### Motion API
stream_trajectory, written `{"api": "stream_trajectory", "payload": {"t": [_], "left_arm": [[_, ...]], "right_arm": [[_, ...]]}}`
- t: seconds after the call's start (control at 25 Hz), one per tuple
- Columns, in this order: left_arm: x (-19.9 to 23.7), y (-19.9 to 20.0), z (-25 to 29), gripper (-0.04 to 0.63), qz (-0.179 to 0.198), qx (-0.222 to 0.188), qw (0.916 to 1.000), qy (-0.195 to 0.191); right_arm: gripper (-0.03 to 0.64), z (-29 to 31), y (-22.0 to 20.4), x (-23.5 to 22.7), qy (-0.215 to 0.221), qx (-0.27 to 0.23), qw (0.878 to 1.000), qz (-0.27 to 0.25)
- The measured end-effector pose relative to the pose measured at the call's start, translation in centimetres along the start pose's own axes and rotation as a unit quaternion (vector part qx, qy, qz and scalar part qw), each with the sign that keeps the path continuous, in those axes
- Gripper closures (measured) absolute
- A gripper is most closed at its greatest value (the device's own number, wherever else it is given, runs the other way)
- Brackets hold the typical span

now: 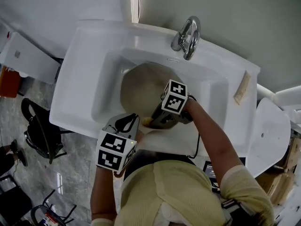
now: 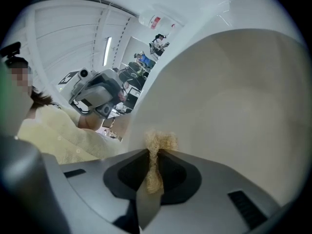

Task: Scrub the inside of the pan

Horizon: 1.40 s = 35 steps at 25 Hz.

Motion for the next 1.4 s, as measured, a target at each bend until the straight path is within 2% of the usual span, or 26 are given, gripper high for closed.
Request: {"api": "stream_trajectory", "payload": {"t": [0.36, 0.6, 0.72, 0.88, 1.04, 1.16, 1.32, 1.4], "left_arm": [[-1.0, 0.3, -0.2, 0.523, 0.014, -0.006, 0.9998, -0.01], [-1.5, 0.8, -0.3, 0.523, 0.016, -0.016, 0.9997, -0.012], [-1.6, 1.1, -0.3, 0.523, 0.019, -0.019, 0.9996, -0.01], [-1.5, 1.7, -0.3, 0.523, 0.015, -0.031, 0.9994, -0.004], [-1.2, 2.5, -0.1, 0.523, 0.007, -0.039, 0.9992, -0.006], [-1.4, 2.8, 0.4, 0.523, 0.01, -0.036, 0.9992, -0.009], [-1.8, 3.0, 1.1, 0.523, 0.014, -0.029, 0.9993, -0.019], [-1.7, 3.0, 1.4, 0.523, 0.014, -0.026, 0.9994, -0.021]], "right_arm": [[0.543, -1.2, 0.6, 2.3, -0.01, -0.026, 0.999, -0.03], [0.543, -3.1, 1.1, 3.7, -0.023, -0.064, 0.996, -0.051], [0.543, -4.5, 1.3, 4.1, -0.045, -0.077, 0.994, -0.063], [0.543, -6.7, 2.2, 3.9, -0.098, -0.1, 0.987, -0.083], [0.543, -8.5, 3.6, 3.5, -0.16, -0.12, 0.973, -0.111], [0.543, -9.5, 4.4, 2.3, -0.225, -0.116, 0.959, -0.128], [0.543, -11.0, 4.6, -1.0, -0.346, -0.079, 0.925, -0.136], [0.543, -11.4, 4.6, -2.4, -0.391, -0.049, 0.908, -0.142]]}}
Point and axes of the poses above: the fingertips, and each gripper's own axes: z forward along the fingers, x to its left, y out of its top, the point moved 1 cm from there along -z, backward along the fingers, and after that the axes turned 7 degrees about -z, right-handed, at the moved point
